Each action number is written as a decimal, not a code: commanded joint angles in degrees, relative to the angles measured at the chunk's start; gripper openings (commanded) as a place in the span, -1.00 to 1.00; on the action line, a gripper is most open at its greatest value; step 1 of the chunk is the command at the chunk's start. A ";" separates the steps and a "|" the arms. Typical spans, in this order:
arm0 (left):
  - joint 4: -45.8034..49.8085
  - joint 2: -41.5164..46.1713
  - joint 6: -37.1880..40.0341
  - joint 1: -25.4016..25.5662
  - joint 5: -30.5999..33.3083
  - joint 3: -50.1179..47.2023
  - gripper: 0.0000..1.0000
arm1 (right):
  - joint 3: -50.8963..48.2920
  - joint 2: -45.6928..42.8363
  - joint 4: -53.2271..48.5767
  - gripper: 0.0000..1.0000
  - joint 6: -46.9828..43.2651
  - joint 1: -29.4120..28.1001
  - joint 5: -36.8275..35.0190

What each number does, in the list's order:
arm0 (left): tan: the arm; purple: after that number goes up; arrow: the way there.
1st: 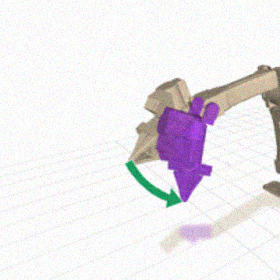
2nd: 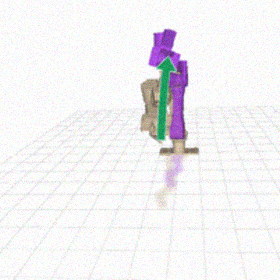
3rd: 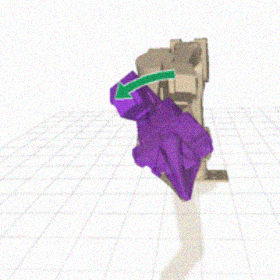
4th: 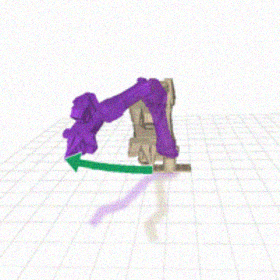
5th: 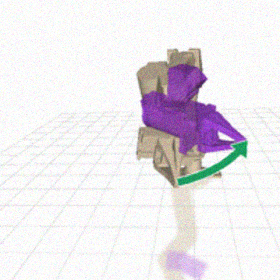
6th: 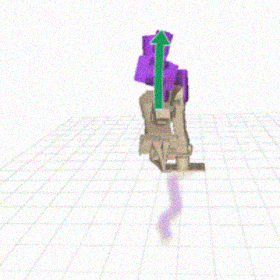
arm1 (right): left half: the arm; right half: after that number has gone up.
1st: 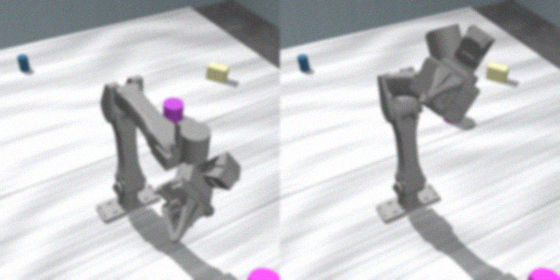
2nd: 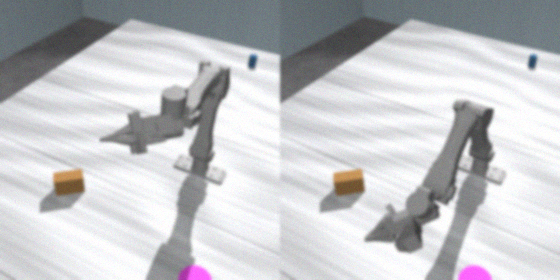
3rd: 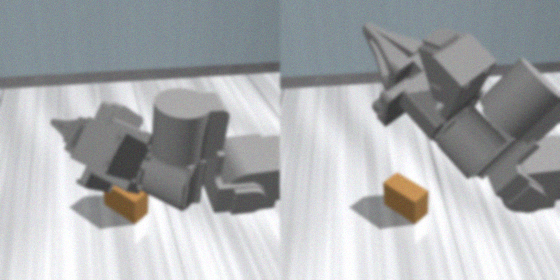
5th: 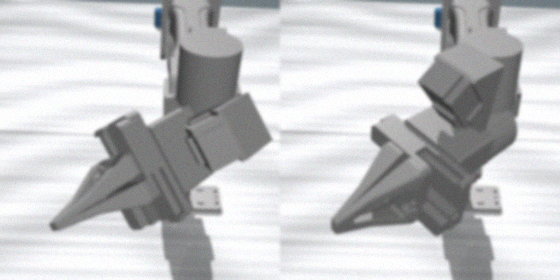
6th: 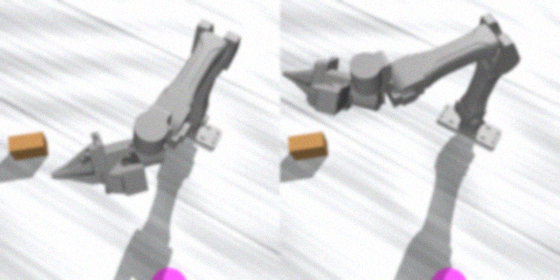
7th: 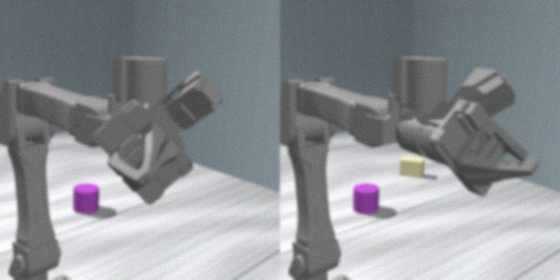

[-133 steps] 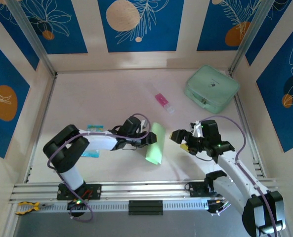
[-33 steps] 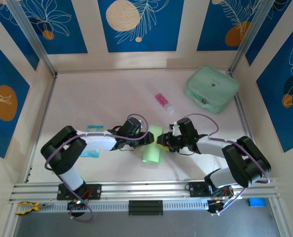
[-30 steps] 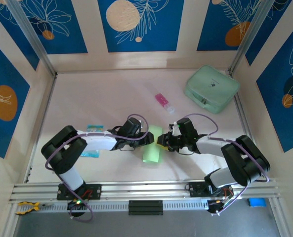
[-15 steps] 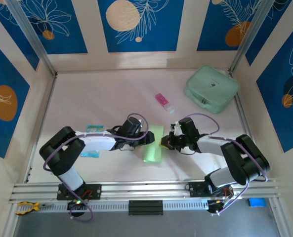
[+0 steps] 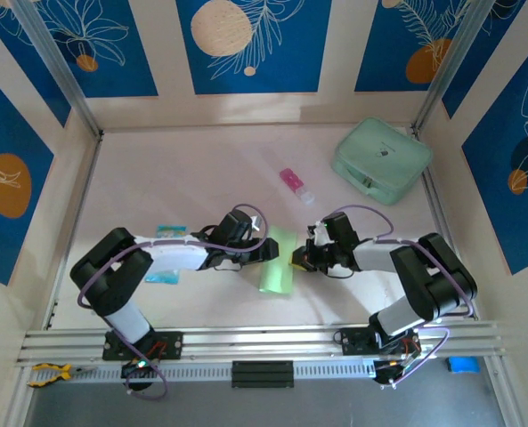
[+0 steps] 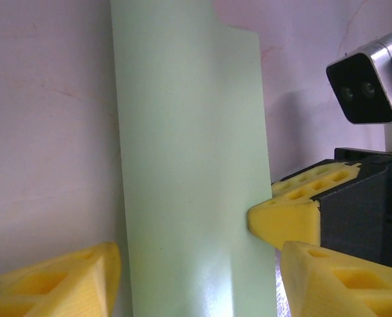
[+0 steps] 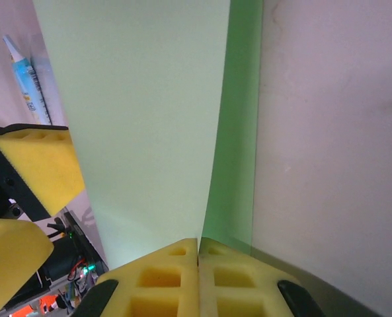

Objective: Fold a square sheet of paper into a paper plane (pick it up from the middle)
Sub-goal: First fold in half a square sheet of paper at the center of the table.

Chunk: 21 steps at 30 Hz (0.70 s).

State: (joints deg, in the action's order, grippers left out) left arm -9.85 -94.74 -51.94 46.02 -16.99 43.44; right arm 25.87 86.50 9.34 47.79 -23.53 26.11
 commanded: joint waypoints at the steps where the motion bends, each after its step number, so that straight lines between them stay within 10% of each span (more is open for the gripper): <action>1: -0.35 -1.47 1.34 -0.74 -2.06 -0.29 0.28 | 1.32 1.34 -0.91 -0.90 -1.65 0.35 2.18; 21: -1.14 -3.87 1.14 -1.50 -4.65 0.10 0.06 | 2.52 3.41 -0.18 -0.87 -3.34 0.94 3.23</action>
State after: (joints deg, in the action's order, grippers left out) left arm -10.13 -97.36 -51.53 44.84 -19.81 43.44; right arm 27.03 89.17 9.63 45.82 -22.85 27.70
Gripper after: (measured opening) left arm 0.536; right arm 0.066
